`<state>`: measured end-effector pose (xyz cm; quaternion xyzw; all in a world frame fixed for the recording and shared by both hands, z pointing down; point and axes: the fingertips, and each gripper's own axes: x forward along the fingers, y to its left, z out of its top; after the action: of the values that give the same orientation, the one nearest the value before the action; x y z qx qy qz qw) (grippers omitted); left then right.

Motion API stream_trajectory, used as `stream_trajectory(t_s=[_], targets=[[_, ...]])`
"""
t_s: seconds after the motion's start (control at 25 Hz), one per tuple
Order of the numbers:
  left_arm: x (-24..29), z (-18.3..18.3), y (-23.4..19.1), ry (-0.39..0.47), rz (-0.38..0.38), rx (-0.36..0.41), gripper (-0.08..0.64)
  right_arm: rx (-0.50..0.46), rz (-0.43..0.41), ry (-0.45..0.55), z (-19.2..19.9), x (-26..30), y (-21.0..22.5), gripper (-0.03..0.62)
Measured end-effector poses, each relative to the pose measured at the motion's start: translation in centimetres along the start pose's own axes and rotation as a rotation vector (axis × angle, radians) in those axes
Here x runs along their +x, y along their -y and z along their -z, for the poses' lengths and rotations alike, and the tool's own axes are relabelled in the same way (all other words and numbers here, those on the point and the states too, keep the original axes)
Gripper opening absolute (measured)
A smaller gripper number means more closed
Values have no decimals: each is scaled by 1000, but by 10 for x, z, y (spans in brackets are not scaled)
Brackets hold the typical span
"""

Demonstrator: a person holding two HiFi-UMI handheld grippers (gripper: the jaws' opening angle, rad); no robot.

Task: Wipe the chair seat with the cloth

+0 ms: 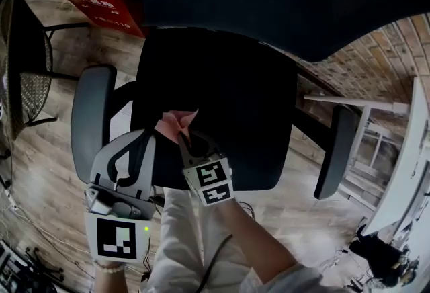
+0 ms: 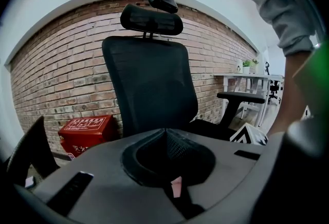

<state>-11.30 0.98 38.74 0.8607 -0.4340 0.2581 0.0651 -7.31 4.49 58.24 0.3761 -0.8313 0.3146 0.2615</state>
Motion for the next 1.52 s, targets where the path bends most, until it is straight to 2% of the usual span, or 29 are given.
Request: stream_trajectory(t_s=[0.32, 0.6, 0.8, 1.0, 1.12, 1.52], targets=[[19, -11, 25, 7, 64, 48, 18, 34, 252, -15, 31, -64, 94, 55], [29, -18, 40, 5, 101, 77, 18, 116, 508, -9, 61, -143, 172, 55], [32, -25, 46, 11, 115, 97, 18, 114, 605, -54, 85, -190, 201, 55], [33, -30, 43, 17, 101, 92, 18, 141, 634, -88, 104, -210, 208, 55], [32, -30, 39, 16, 93, 97, 18, 176, 618, -78, 106, -204, 204, 55], [19, -24, 14, 8, 26, 59, 18, 160, 384, -80, 90, -126, 122, 55]])
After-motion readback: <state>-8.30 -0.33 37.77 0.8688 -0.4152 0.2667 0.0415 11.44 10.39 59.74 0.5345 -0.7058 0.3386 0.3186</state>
